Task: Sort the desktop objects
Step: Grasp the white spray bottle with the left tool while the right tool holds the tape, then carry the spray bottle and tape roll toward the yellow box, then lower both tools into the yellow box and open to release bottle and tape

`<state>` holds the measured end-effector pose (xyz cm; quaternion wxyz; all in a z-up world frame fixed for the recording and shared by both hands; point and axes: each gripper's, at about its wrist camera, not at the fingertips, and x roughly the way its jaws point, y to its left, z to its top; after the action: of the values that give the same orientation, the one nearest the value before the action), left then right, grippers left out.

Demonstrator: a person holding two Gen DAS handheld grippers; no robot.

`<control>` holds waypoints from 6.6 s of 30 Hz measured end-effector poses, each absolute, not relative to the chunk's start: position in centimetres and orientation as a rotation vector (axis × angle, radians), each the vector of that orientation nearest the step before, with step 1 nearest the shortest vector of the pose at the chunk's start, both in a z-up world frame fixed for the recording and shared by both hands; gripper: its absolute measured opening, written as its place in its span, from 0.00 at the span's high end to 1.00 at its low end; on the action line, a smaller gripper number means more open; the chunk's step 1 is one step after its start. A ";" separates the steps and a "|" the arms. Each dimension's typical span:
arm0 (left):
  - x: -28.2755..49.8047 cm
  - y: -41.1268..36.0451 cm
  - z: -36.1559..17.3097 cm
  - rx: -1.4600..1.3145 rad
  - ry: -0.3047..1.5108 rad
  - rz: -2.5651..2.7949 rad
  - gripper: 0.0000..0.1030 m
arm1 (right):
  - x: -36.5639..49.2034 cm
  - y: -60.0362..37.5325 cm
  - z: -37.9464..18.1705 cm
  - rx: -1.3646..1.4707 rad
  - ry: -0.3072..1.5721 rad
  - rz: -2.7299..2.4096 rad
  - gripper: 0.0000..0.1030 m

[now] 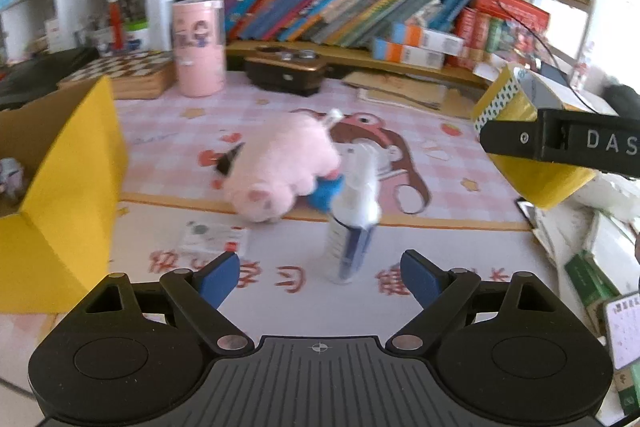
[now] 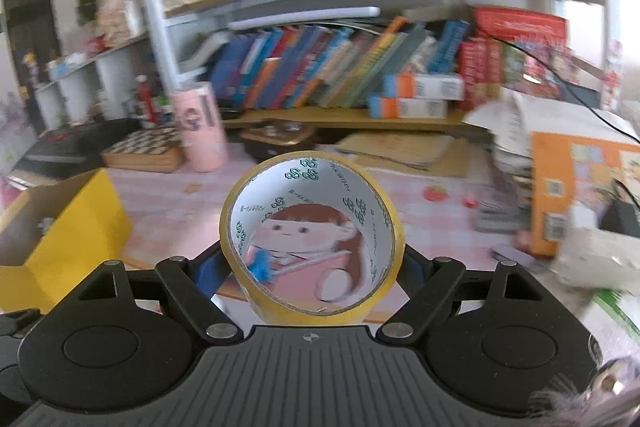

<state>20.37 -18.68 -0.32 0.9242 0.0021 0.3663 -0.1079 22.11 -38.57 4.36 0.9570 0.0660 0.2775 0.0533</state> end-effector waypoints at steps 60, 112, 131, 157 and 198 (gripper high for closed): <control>15.9 -10.1 1.2 -0.204 0.653 -0.108 0.70 | 20.2 -31.1 2.4 0.021 0.734 0.308 0.20; -3.7 11.3 1.4 -0.313 0.609 0.029 0.70 | 1.7 -9.2 2.6 -0.034 0.765 0.452 0.20; -4.7 12.6 1.3 -0.325 0.599 0.019 0.70 | 0.5 -7.9 2.8 -0.051 0.769 0.459 0.20; -0.4 13.8 1.9 -0.306 0.561 0.048 0.70 | 5.0 -5.8 3.7 -0.063 0.719 0.508 0.20; 21.2 11.6 4.0 -0.134 0.527 0.130 0.70 | 27.8 -2.6 5.0 -0.425 0.563 0.725 0.20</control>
<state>21.22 11.56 3.99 0.9612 -0.0659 0.2600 0.0643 27.84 -2.59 5.02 0.8748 -0.2034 0.2696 0.3473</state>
